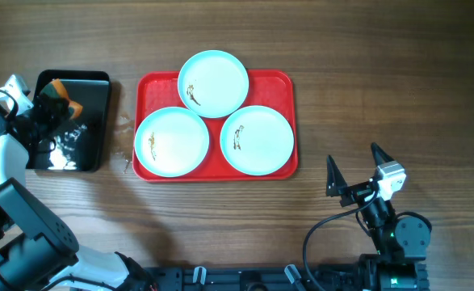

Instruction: Clean dirty plates on tray and stack at the side

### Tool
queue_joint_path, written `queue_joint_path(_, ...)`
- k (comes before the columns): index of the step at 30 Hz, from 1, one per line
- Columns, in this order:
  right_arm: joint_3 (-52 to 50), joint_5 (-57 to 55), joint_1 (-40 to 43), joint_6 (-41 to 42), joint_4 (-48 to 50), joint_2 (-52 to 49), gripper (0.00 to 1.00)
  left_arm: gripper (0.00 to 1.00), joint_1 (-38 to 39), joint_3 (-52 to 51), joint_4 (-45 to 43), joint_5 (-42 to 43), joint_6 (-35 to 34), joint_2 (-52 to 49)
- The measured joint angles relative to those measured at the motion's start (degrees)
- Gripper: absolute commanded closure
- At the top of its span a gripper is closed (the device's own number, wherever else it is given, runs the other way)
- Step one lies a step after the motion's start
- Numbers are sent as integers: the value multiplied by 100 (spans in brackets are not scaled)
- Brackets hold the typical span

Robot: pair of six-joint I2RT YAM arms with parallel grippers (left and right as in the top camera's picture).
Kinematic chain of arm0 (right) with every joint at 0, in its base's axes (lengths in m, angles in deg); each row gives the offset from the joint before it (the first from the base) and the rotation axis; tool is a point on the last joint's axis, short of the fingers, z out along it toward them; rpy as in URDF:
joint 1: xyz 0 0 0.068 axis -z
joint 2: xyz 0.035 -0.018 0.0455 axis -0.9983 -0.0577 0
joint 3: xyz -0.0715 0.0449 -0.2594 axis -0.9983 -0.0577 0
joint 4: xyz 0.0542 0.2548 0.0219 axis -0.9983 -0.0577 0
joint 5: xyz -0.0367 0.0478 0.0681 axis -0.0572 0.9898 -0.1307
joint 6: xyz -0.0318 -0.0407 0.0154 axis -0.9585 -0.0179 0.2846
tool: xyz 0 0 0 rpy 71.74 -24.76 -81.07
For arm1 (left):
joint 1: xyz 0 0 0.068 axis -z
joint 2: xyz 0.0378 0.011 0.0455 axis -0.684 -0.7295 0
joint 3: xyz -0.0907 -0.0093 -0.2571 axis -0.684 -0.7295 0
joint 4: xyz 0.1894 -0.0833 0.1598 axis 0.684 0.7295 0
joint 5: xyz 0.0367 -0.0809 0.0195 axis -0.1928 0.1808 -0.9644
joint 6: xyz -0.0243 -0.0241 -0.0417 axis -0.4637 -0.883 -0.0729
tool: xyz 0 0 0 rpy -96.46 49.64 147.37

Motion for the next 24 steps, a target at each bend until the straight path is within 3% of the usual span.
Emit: queue_joint_path(24, 0, 0, 0, -2, 0, 0, 0, 96, 0, 0, -20, 2, 0, 0)
